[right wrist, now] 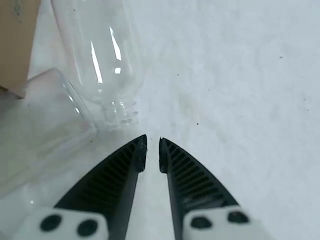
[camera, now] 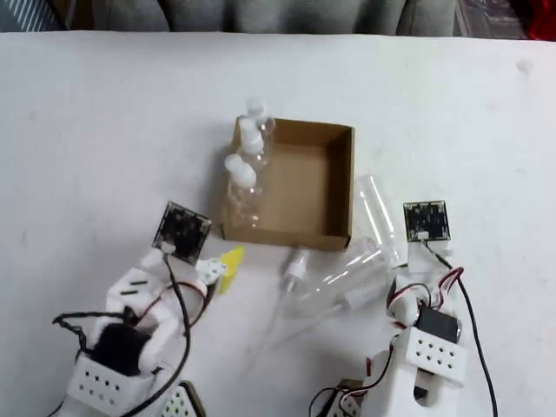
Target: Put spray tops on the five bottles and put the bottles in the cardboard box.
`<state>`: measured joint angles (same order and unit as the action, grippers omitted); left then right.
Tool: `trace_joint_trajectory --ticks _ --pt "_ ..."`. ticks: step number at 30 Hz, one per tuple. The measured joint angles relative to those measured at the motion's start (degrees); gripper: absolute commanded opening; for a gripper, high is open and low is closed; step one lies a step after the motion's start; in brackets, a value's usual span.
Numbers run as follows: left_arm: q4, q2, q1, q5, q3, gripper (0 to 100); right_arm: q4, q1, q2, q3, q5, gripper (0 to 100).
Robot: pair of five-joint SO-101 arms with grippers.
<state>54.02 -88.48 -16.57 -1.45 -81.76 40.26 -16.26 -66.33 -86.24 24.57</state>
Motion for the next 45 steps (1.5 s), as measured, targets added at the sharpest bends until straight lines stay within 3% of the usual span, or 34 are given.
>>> trace_joint_trajectory --ticks 7,13,20,27,30,37,45 --pt "6.8 -3.8 -0.1 -5.5 -0.6 2 0.0 -4.0 0.0 0.0 0.0 1.5" --pt "7.1 -3.8 -6.0 -5.7 -0.6 2 -1.5 -7.4 0.5 0.0 -3.1 1.5" --pt "7.1 -1.5 -8.4 -5.7 1.1 2 -4.2 -10.7 17.2 7.8 -5.4 1.6" --pt "7.1 22.1 -8.9 -5.7 14.9 2 -3.7 -12.0 45.4 24.4 -7.0 1.6" --pt "4.0 31.8 -12.7 -5.6 17.3 2 -0.4 -11.9 52.0 29.8 -6.9 1.6" --pt "-11.3 51.0 -27.1 3.1 19.8 2 1.1 -11.9 53.9 31.9 -4.8 1.6" --pt "-16.1 75.0 -27.9 7.6 31.6 3 1.1 -11.9 53.9 32.0 -4.7 1.6"
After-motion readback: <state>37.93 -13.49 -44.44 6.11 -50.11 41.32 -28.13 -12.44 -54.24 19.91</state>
